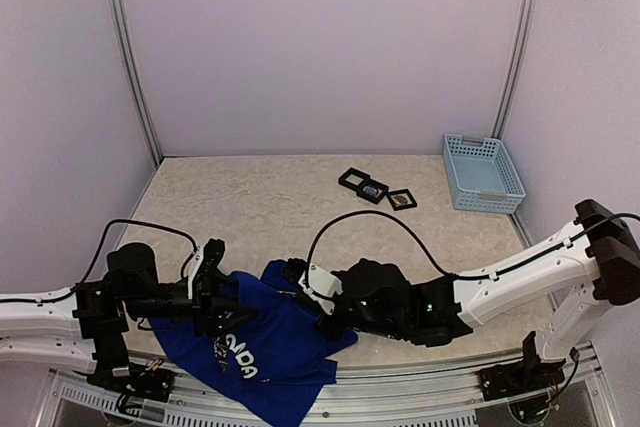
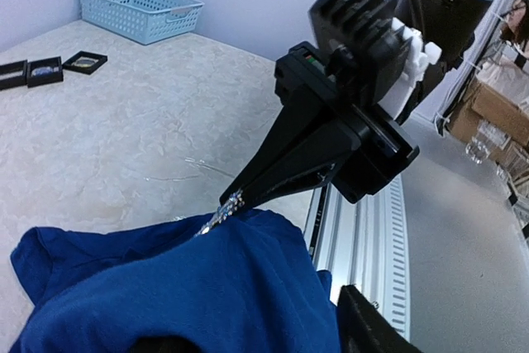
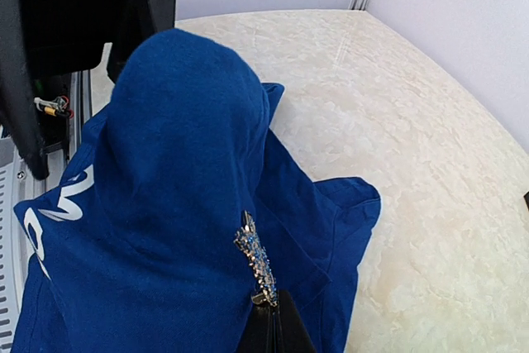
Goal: Remove the brooch from the garment
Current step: Pass from the left arm to the right
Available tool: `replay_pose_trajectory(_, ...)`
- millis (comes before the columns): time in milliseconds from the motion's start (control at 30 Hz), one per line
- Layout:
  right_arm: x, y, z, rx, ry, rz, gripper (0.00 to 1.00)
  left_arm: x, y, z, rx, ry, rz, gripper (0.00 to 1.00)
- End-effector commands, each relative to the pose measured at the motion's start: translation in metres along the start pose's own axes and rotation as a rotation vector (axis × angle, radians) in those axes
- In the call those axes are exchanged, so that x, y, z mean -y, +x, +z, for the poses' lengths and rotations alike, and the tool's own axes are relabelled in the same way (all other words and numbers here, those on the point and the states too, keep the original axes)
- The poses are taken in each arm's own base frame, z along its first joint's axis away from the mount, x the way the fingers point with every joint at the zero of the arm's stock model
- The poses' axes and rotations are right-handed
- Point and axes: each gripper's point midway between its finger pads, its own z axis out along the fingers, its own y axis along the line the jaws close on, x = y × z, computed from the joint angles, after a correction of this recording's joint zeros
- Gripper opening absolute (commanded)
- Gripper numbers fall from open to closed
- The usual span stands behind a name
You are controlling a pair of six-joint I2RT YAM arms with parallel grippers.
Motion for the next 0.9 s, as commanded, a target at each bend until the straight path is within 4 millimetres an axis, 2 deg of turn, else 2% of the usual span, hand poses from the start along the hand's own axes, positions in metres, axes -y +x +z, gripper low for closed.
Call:
replay_pose_trajectory(0, 0.009, -0.025, -0.022, 0.079, 0.029, -0.009, 0.00, -0.004, -0.015, -0.003, 0.027, -0.081, 0.056, 0.65)
replay_pose_trajectory(100, 0.003, -0.033, -0.029, 0.072, -0.020, -0.068, 0.00, -0.004, -0.030, -0.006, 0.061, -0.136, 0.087, 0.85)
replay_pose_trajectory(233, -0.005, -0.035, -0.030, 0.010, -0.075, -0.103, 0.00, 0.009, -0.053, -0.005, 0.109, -0.159, 0.139, 0.98)
replay_pose_trajectory(300, -0.011, -0.034, -0.030, -0.020, -0.110, -0.118, 0.00, 0.012, -0.060, -0.001, 0.103, -0.184, 0.173, 0.99)
replay_pose_trajectory(367, -0.016, -0.032, -0.031, -0.042, -0.142, -0.131, 0.00, 0.011, -0.057, 0.007, 0.064, -0.226, 0.207, 0.99)
replay_pose_trajectory(467, -0.022, -0.029, -0.035, -0.072, -0.193, -0.152, 0.00, 0.008, -0.041, 0.021, -0.004, -0.257, 0.248, 0.99)
replay_pose_trajectory(567, -0.025, -0.024, -0.039, -0.104, -0.251, -0.157, 0.00, 0.000, -0.029, 0.026, -0.046, -0.331, 0.265, 0.99)
replay_pose_trajectory(667, -0.020, -0.019, -0.039, -0.126, -0.288, -0.134, 0.00, -0.014, -0.029, 0.017, -0.040, -0.466, 0.292, 0.99)
replay_pose_trajectory(867, -0.001, -0.006, -0.037, -0.170, -0.333, -0.082, 0.00, -0.020, -0.034, 0.000, -0.012, -0.542, 0.303, 0.99)
